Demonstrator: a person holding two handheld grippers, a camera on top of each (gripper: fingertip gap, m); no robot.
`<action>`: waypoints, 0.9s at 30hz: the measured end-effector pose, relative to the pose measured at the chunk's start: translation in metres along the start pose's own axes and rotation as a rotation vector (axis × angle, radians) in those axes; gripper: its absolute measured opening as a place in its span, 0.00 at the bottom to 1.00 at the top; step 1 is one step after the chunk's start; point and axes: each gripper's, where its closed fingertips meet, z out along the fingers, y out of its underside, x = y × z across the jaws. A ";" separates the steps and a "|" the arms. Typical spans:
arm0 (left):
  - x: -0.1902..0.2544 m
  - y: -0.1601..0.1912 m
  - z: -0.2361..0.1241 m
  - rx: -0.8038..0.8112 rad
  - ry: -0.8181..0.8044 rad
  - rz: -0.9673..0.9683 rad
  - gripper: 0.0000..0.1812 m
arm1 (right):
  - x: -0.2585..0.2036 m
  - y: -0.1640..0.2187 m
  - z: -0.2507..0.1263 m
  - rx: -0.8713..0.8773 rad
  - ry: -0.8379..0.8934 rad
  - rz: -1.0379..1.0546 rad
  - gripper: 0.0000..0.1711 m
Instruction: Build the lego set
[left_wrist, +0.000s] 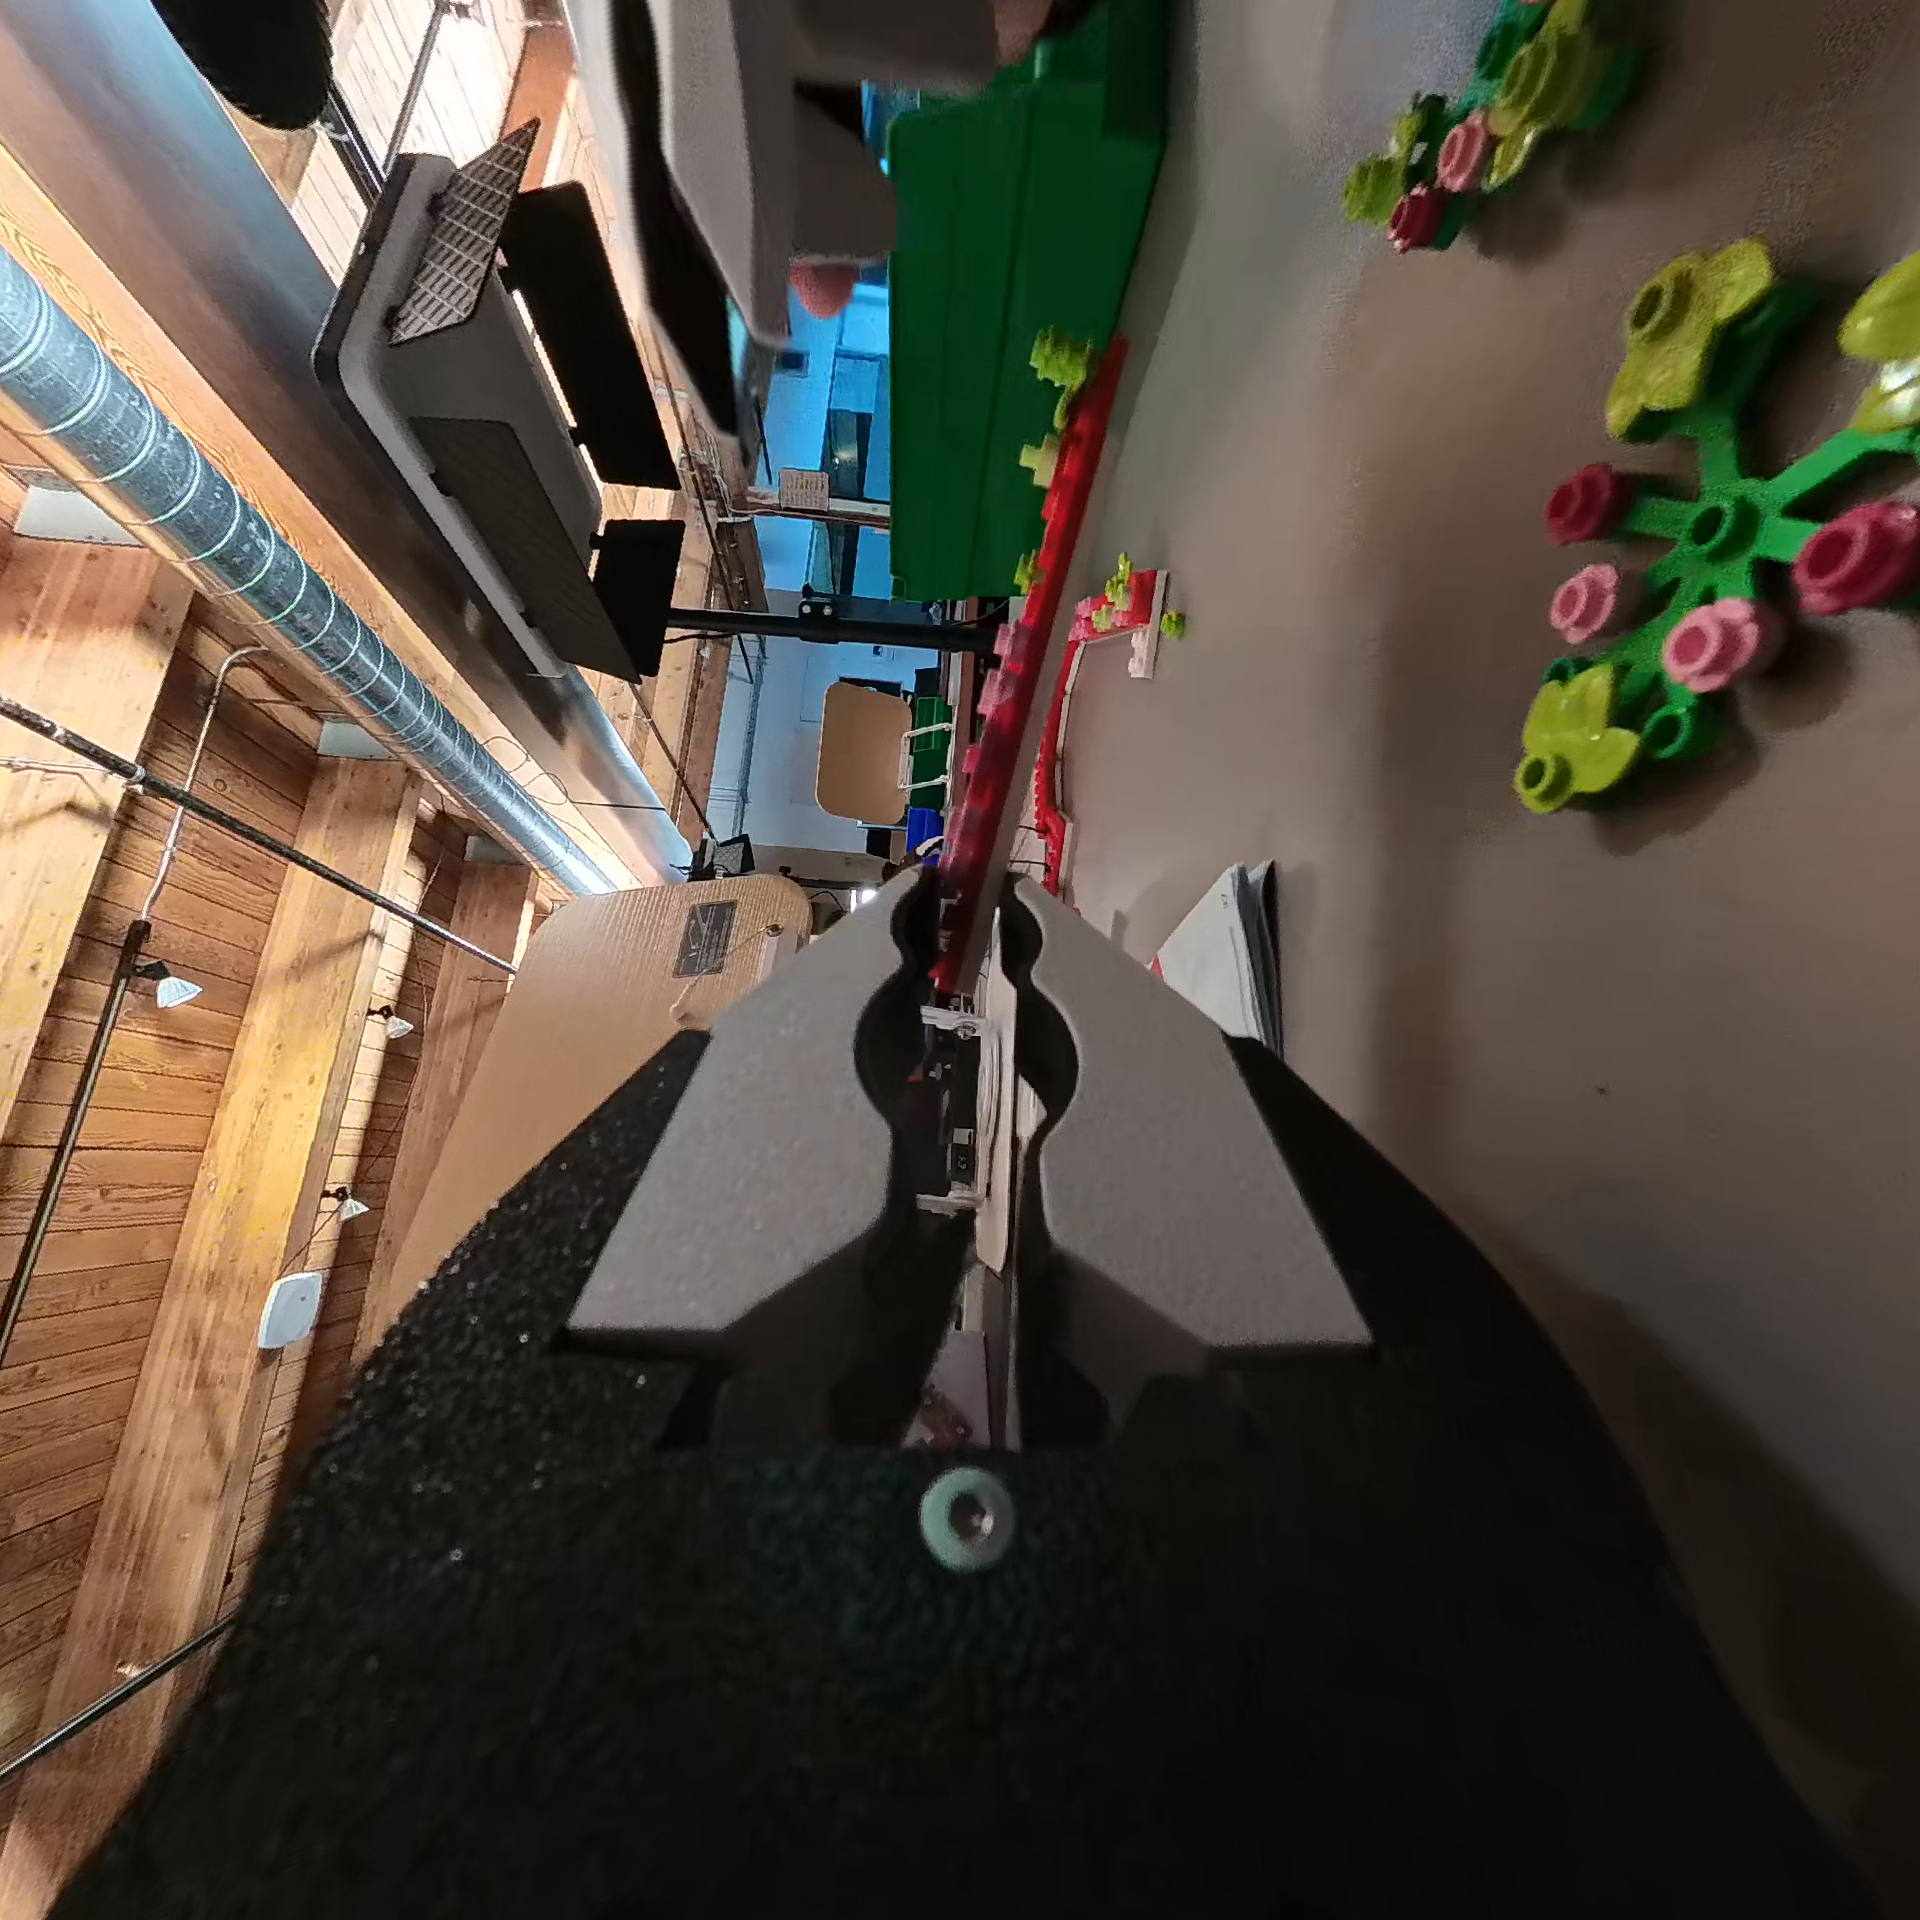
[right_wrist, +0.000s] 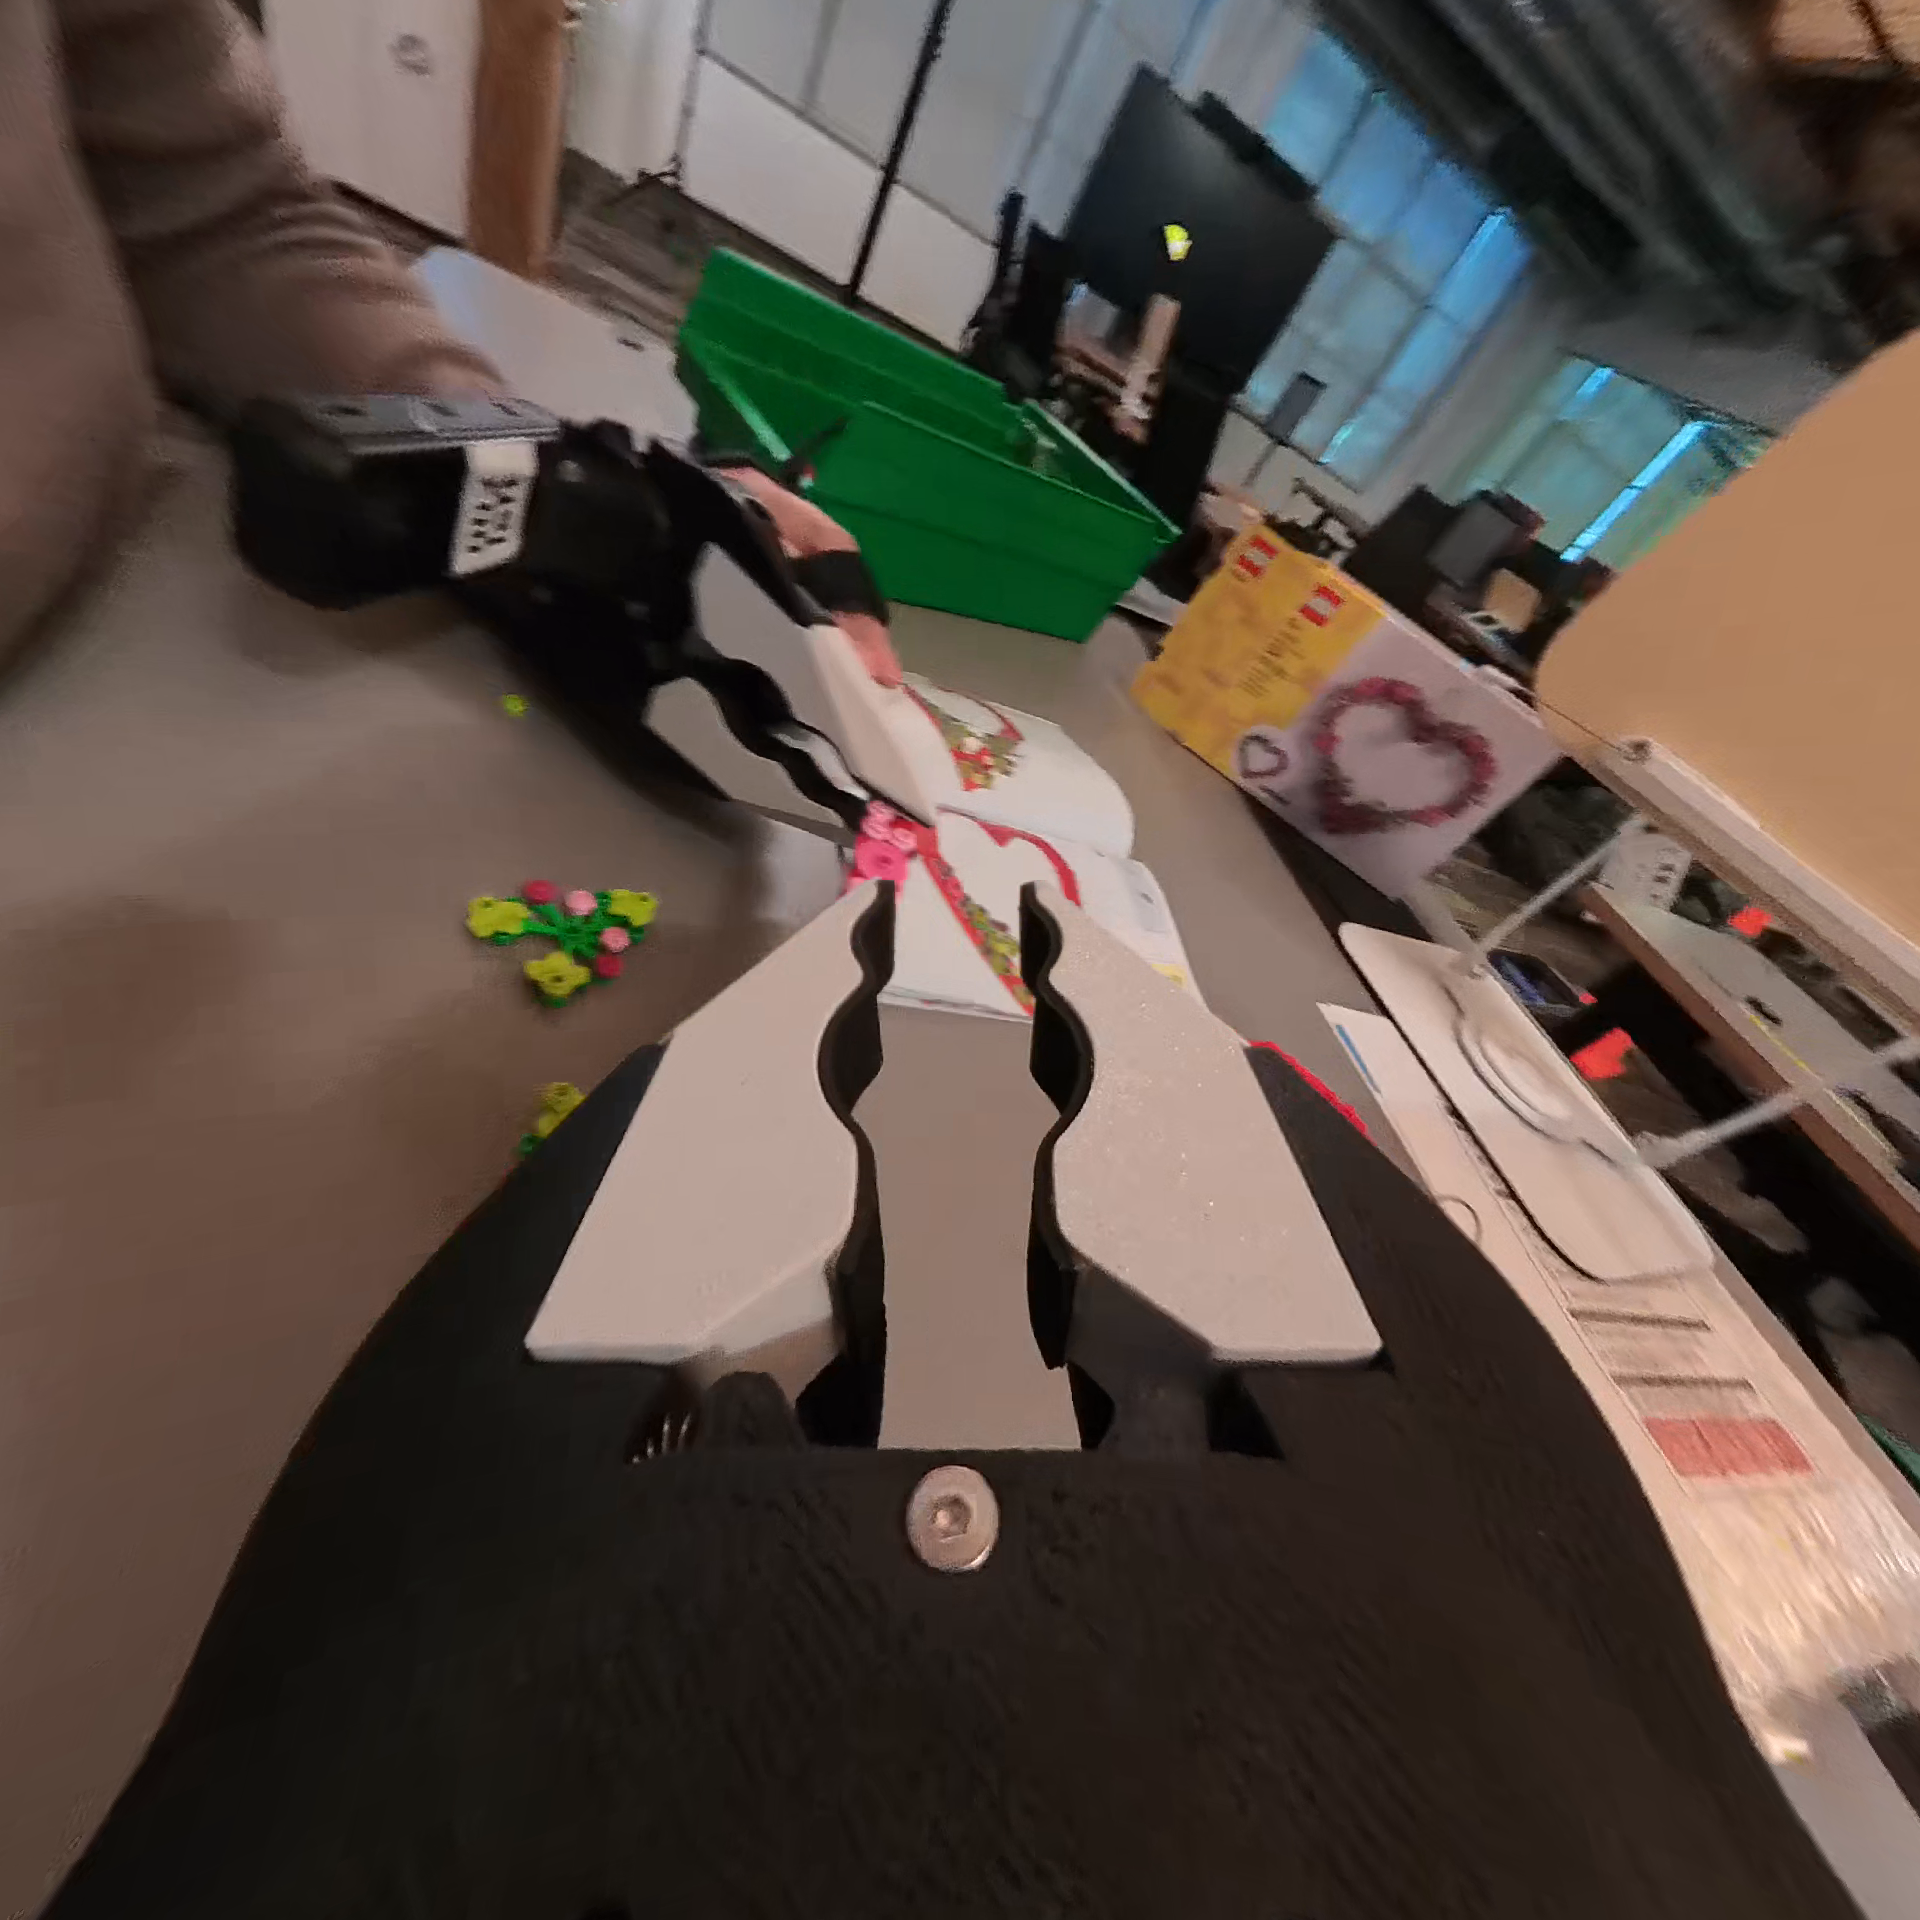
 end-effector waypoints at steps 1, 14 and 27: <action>0.000 0.000 0.000 -0.001 0.002 0.001 0.04 | -0.007 -0.003 0.000 -0.009 -0.040 -0.001 0.12; 0.010 -0.005 0.000 0.025 0.049 0.022 0.04 | -0.085 0.050 -0.003 -0.394 -0.492 0.232 0.14; 0.005 0.002 0.001 -0.013 0.028 0.005 0.04 | -0.093 0.067 0.001 -0.478 -0.512 0.221 0.14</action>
